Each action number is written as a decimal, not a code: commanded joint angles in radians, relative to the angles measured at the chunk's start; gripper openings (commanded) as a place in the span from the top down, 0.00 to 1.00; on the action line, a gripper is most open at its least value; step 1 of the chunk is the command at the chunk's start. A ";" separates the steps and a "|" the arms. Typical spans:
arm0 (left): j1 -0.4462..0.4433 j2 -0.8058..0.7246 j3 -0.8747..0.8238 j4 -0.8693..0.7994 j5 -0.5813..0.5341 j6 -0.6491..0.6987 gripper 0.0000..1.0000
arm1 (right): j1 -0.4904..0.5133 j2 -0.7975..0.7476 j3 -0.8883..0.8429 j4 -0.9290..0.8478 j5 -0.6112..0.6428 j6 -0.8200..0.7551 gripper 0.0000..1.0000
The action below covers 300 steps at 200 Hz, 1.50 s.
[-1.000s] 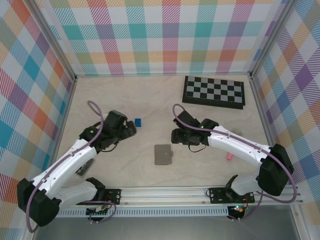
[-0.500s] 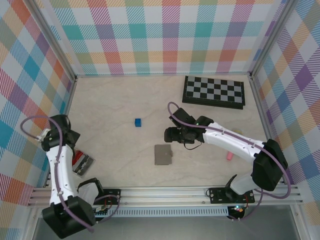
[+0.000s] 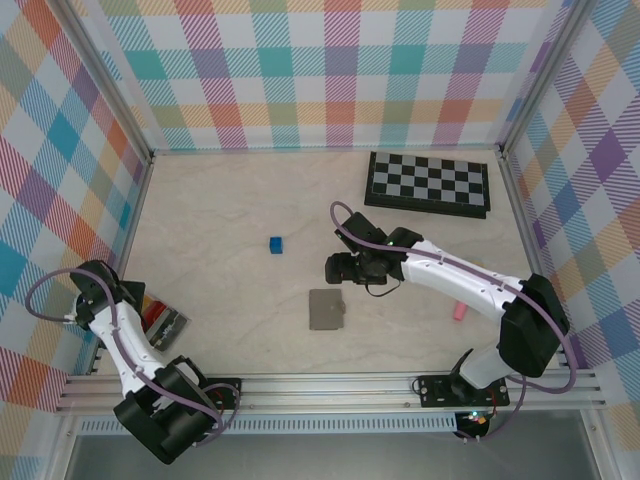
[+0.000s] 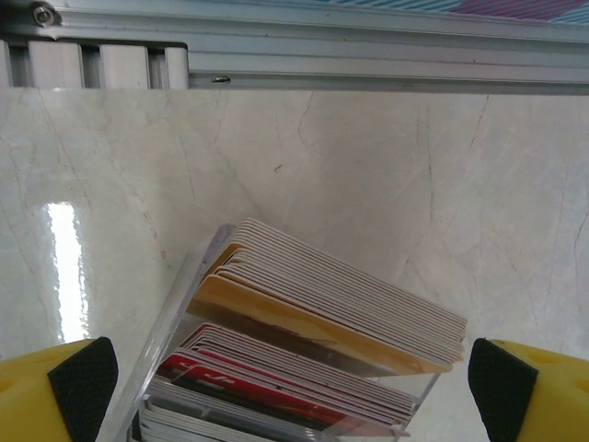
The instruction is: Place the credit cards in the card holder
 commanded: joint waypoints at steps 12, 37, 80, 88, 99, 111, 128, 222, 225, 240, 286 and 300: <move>0.019 -0.080 -0.051 0.053 0.024 -0.043 0.00 | 0.001 0.008 0.024 -0.027 -0.012 -0.018 0.18; 0.019 -0.083 -0.067 0.037 -0.013 -0.068 0.00 | 0.001 0.010 0.022 -0.022 -0.016 -0.016 0.18; 0.019 -0.052 -0.089 0.063 -0.017 -0.066 0.00 | 0.002 0.013 0.021 -0.029 -0.012 -0.016 0.18; 0.019 -0.054 -0.091 0.067 -0.021 -0.060 0.00 | 0.002 0.016 0.020 -0.031 -0.012 -0.014 0.18; 0.019 -0.061 -0.089 0.054 -0.055 -0.063 0.00 | 0.001 0.020 0.018 -0.028 -0.014 -0.012 0.18; 0.019 -0.061 -0.094 0.048 -0.090 -0.063 0.00 | 0.001 0.024 0.017 -0.024 -0.019 -0.009 0.18; 0.019 -0.045 -0.105 0.061 -0.103 -0.064 0.00 | 0.001 0.030 0.021 -0.025 -0.022 -0.006 0.18; 0.017 0.070 -0.176 0.292 0.268 -0.003 0.00 | 0.001 0.051 0.023 -0.016 -0.039 0.001 0.18; 0.017 0.072 -0.180 0.295 0.282 -0.005 0.00 | 0.001 0.052 0.022 -0.017 -0.040 0.001 0.18; 0.006 0.071 -0.191 0.304 0.330 -0.006 0.00 | 0.001 0.055 0.020 -0.007 -0.042 0.003 0.17; -0.117 0.072 -0.212 0.382 0.428 -0.003 0.00 | 0.001 0.077 0.018 0.004 -0.050 0.011 0.17; -0.178 0.096 -0.212 0.415 0.437 0.001 0.00 | 0.001 0.082 0.015 0.009 -0.051 0.013 0.17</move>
